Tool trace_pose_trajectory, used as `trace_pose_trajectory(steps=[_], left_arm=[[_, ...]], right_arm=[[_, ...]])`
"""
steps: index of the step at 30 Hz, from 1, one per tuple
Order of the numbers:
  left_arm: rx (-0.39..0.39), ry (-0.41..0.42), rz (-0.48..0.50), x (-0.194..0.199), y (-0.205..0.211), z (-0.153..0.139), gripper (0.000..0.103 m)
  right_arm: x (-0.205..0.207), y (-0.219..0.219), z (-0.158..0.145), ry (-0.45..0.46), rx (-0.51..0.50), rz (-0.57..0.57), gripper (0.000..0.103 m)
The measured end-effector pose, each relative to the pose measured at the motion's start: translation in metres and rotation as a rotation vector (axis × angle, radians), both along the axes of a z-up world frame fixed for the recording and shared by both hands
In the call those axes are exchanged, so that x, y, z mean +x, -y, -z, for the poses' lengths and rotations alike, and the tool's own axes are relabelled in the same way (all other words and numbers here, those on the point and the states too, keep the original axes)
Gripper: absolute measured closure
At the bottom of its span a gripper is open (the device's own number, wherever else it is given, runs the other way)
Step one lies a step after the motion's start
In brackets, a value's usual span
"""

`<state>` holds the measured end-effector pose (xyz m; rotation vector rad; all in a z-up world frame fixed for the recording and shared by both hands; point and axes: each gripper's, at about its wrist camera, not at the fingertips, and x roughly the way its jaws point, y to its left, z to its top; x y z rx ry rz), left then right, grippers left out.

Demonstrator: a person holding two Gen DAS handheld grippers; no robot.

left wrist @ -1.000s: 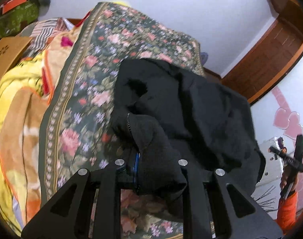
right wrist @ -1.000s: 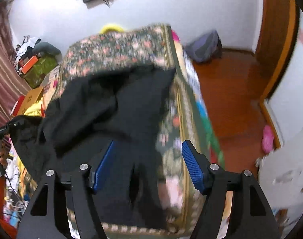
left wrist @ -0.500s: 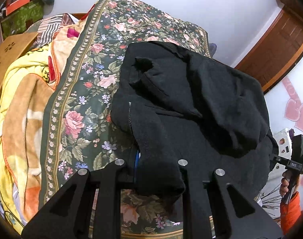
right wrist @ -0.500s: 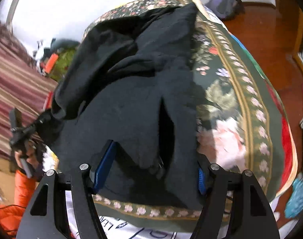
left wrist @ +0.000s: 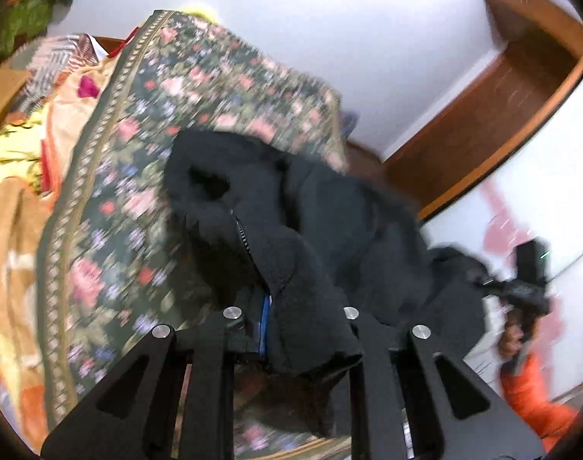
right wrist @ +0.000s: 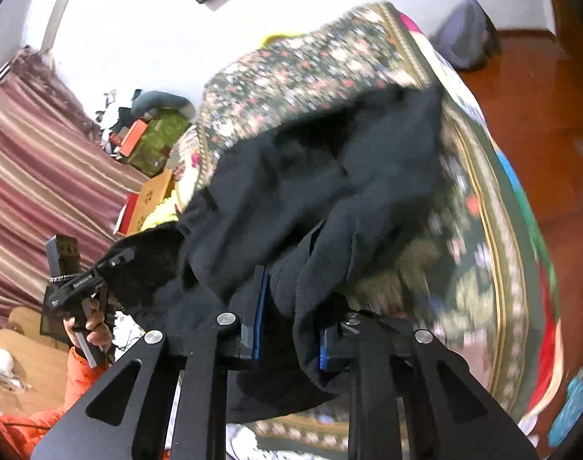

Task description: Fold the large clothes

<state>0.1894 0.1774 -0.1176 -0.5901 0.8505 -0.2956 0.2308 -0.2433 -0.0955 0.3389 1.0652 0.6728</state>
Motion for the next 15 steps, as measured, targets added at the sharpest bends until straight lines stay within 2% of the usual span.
trace_pose_trajectory(steps=[3, 8, 11, 13, 15], left_arm=[[-0.073, 0.034, -0.068, 0.03, -0.022, -0.016, 0.087], [-0.084, 0.045, -0.188, 0.085, -0.057, -0.009, 0.087], [-0.007, 0.021, -0.238, 0.12, -0.069, 0.009, 0.087], [0.044, 0.001, -0.238, 0.14, -0.07, 0.023, 0.086], [0.156, -0.027, -0.224, 0.164, -0.062, 0.043, 0.086]], right_arm=[[0.038, -0.008, -0.017, 0.025, 0.014, 0.008, 0.086], [0.102, 0.004, -0.02, 0.023, 0.03, 0.093, 0.086], [0.139, 0.017, 0.0, -0.005, 0.022, 0.146, 0.086], [0.163, 0.02, 0.014, -0.02, 0.015, 0.164, 0.086], [0.18, 0.019, 0.023, -0.033, -0.011, 0.163, 0.086]])
